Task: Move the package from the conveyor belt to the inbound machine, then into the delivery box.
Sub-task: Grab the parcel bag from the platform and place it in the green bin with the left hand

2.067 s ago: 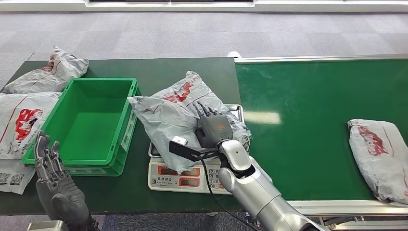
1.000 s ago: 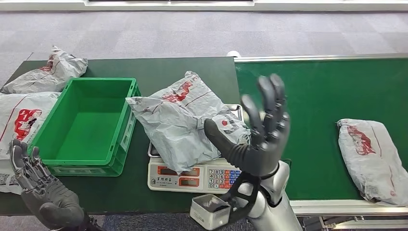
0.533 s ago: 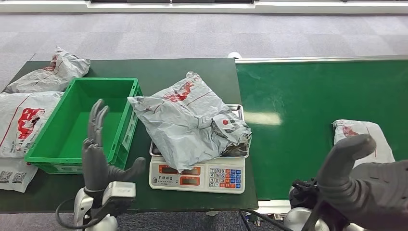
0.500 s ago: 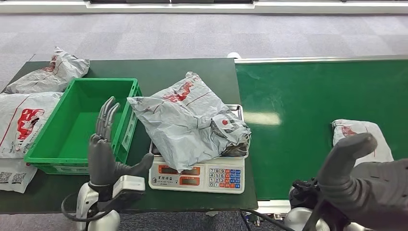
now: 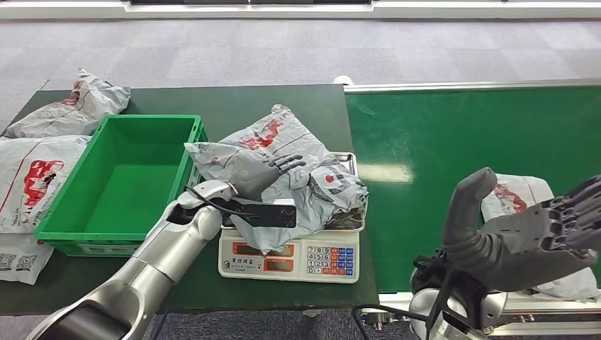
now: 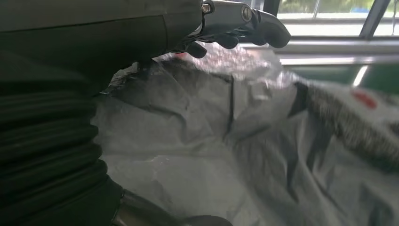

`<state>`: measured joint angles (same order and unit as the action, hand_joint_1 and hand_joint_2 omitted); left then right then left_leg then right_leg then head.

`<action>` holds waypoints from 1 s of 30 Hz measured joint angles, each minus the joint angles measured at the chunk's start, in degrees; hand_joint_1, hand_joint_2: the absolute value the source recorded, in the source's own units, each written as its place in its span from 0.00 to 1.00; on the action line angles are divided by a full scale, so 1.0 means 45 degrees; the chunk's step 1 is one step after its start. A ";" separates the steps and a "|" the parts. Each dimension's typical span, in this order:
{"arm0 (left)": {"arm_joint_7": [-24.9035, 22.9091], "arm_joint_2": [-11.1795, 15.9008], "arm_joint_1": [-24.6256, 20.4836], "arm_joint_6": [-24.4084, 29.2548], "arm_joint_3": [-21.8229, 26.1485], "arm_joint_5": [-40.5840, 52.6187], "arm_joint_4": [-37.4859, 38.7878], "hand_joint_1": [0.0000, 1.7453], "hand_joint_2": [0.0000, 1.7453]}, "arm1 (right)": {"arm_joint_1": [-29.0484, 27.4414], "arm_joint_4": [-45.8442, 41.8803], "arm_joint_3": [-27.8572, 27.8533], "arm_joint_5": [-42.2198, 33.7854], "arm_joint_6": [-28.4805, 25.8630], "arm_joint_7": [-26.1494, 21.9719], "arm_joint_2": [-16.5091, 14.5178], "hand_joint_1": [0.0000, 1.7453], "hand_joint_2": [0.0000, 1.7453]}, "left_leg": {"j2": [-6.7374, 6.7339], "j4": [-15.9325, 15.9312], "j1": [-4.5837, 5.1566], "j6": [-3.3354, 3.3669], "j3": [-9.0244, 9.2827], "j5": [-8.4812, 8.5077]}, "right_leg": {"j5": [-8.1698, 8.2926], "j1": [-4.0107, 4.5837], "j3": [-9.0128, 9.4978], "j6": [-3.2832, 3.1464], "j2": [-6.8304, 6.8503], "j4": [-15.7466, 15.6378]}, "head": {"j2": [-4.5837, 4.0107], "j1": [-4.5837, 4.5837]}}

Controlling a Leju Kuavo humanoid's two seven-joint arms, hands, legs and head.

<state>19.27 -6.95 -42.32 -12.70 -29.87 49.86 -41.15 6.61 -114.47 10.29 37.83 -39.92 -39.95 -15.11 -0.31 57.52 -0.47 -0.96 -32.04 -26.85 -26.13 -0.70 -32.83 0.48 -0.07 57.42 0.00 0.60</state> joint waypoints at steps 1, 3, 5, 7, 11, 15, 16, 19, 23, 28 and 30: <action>-0.0135 -0.0196 -0.0307 -0.0086 -0.0284 0.0133 0.0671 0.00 1.00 | 0.0065 0.0100 -0.0001 0.0023 -0.0001 -0.0001 0.0002 0.00 1.00 | 0.0006 0.0002 0.0000 0.0001 -0.0011 0.0001 | 0.0000 0.0000 -0.0004 0.0001 0.0003 0.0000 | 0.0000 -0.0001; -0.0331 -0.0537 -0.0823 -0.0251 -0.0725 0.0278 0.1706 0.00 1.00 | 0.0150 0.0304 -0.0002 0.0085 -0.0001 -0.0001 0.0002 0.00 1.00 | 0.0012 0.0003 0.0000 0.0003 -0.0027 0.0001 | 0.0001 0.0001 -0.0012 0.0001 0.0008 0.0001 | 0.0000 -0.0002; -0.0401 -0.0776 -0.1207 -0.0352 -0.1004 0.0332 0.2442 0.00 1.00 | 0.0166 0.0477 -0.0004 0.0117 0.0000 -0.0001 0.0002 0.00 1.00 | 0.0013 0.0003 0.0000 0.0003 -0.0037 0.0000 | 0.0000 0.0001 -0.0023 0.0001 0.0009 0.0001 | 0.0000 -0.0002; -0.0416 -0.0956 -0.1505 -0.0403 -0.1211 0.0345 0.3007 0.00 1.00 | 0.0181 0.0604 -0.0005 0.0123 0.0001 -0.0001 0.0002 0.00 1.00 | 0.0017 0.0002 -0.0001 0.0003 -0.0047 0.0000 | -0.0001 0.0003 -0.0030 0.0001 0.0010 0.0001 | 0.0000 -0.0002; -0.0432 -0.1141 -0.1855 -0.0412 -0.1440 0.0349 0.3660 0.00 1.00 | 0.0213 0.0754 -0.0005 0.0123 -0.0001 -0.0001 0.0002 0.00 1.00 | 0.0020 0.0001 -0.0004 0.0003 -0.0052 0.0001 | -0.0001 0.0008 -0.0033 0.0001 0.0011 0.0001 | 0.0000 -0.0002; -0.0435 -0.1219 -0.2024 -0.0412 -0.1610 0.0349 0.4008 0.00 1.00 | 0.0242 0.0850 -0.0005 0.0123 -0.0002 -0.0001 0.0002 0.00 1.00 | 0.0020 0.0001 -0.0004 0.0003 -0.0051 0.0009 | 0.0000 0.0009 -0.0032 0.0002 0.0011 0.0004 | 0.0000 -0.0002; -0.0435 -0.1232 -0.2046 -0.0412 -0.1638 0.0349 0.4064 0.00 1.00 | 0.0245 0.0868 -0.0005 0.0123 -0.0004 -0.0001 0.0002 0.00 1.00 | 0.0020 0.0001 -0.0004 0.0004 -0.0051 0.0010 | 0.0001 0.0009 -0.0032 0.0002 0.0011 0.0005 | 0.0000 -0.0002; -0.0446 -0.1265 -0.2101 -0.0414 -0.1682 0.0359 0.4204 0.00 1.00 | 0.0252 0.0921 -0.0005 0.0086 -0.0003 -0.0001 0.0005 0.00 1.00 | 0.0020 0.0001 -0.0004 0.0003 -0.0051 0.0012 | 0.0001 0.0008 -0.0031 0.0002 0.0011 0.0006 | 0.0000 -0.0002; -0.0666 -0.1354 -0.2133 -0.0460 -0.1801 0.0446 0.4395 0.00 1.00 | 0.0266 0.1035 -0.0005 -0.0095 -0.0003 -0.0001 0.0013 0.00 1.00 | 0.0025 0.0001 -0.0004 0.0004 -0.0051 0.0012 | 0.0001 0.0007 -0.0026 0.0002 0.0016 0.0005 | 0.0000 -0.0001; -0.0812 -0.1547 -0.1981 -0.0520 -0.2315 0.0854 0.4710 1.00 1.00 | 0.0404 0.1317 0.0013 -0.0106 0.0001 -0.0001 0.0012 0.00 1.00 | 0.0075 -0.0002 -0.0004 0.0007 -0.0027 0.0009 | -0.0014 0.0007 0.0026 0.0006 0.0075 0.0001 | 0.0000 0.0000; -0.0751 -0.1594 -0.1853 -0.0311 -0.2536 0.0996 0.4774 1.00 1.00 | 0.0490 0.1452 0.0018 -0.0185 0.0001 -0.0001 0.0012 0.00 1.00 | 0.0097 -0.0003 -0.0004 0.0009 -0.0007 0.0008 | -0.0023 0.0006 0.0056 0.0012 0.0102 -0.0003 | 0.0000 0.0000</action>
<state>15.89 -14.13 -50.66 -14.10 -41.29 54.34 -19.67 8.82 -107.93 10.38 37.00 -39.91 -39.95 -15.06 0.13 57.51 -0.49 -0.92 -32.07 -26.81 -26.23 -0.67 -32.57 0.53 0.39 57.41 0.00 0.60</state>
